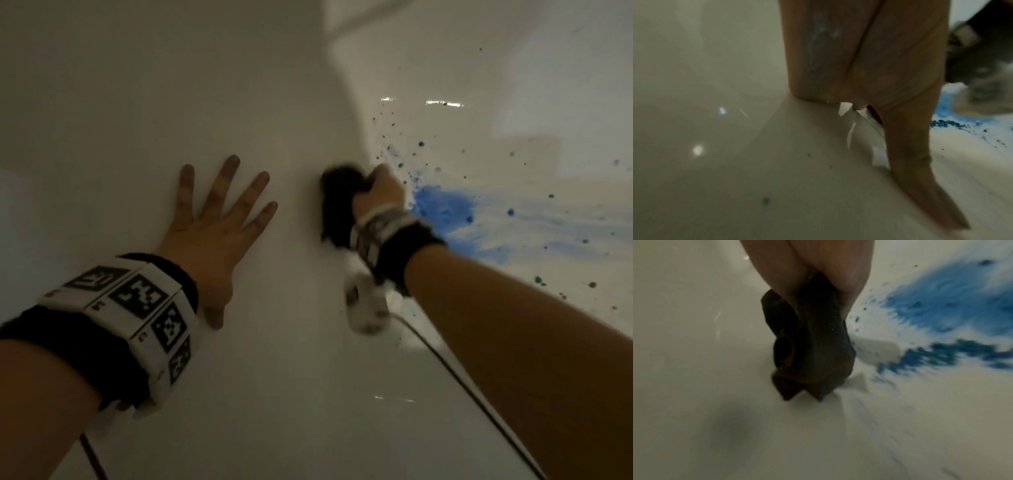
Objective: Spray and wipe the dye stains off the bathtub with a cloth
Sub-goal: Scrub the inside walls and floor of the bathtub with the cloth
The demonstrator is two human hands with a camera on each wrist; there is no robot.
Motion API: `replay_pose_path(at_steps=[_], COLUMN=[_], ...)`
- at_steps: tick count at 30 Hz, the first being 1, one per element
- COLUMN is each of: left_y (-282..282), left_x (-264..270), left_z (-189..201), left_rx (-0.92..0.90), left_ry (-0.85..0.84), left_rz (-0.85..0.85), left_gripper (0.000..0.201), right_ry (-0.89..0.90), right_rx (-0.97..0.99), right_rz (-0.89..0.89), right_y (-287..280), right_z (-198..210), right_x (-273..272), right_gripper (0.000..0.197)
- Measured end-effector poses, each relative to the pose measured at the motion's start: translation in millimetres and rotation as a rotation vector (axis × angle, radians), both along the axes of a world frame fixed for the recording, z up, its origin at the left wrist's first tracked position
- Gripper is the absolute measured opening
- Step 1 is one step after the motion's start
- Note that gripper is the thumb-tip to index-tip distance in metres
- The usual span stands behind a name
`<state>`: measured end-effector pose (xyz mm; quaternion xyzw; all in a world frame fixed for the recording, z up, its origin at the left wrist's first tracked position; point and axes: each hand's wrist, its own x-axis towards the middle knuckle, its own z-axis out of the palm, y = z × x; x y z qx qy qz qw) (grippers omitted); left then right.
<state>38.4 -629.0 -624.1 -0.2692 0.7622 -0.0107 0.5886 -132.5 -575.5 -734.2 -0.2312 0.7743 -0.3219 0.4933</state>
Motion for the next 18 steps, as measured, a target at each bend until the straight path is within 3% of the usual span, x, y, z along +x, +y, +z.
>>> replay_pose_path(at_steps=[1, 3, 5, 9, 10, 14, 18], left_y=[-1, -2, -1, 1, 1, 3, 3], left_x=[0, -2, -1, 0, -1, -1, 0], left_z=[0, 2, 3, 4, 4, 1, -1], left_rx=[0.005, 0.019, 0.026, 0.035, 0.036, 0.026, 0.037], left_ry=[0.001, 0.007, 0.012, 0.016, 0.017, 0.019, 0.025], left_rz=[-0.003, -0.009, -0.005, 0.018, 0.019, 0.030, 0.039], left_gripper=[0.153, 0.154, 0.154, 0.153, 0.153, 0.151, 0.153], right_ry=[-0.045, 0.125, 0.298, 0.101, 0.047, 0.046, 0.187], right_rx=[0.008, 0.101, 0.150, 0.212, 0.192, 0.183, 0.181], right_rz=[-0.104, 0.028, 0.209, 0.718, 0.772, 0.611, 0.449], right_y=[-16, -34, -29, 16, 27, 38, 8], right_z=[-2, 8, 16, 33, 29, 2, -7], right_x=[-16, -41, -49, -13, 4, 54, 18], right_gripper=[0.016, 0.032, 0.030, 0.024, 0.026, 0.030, 0.008])
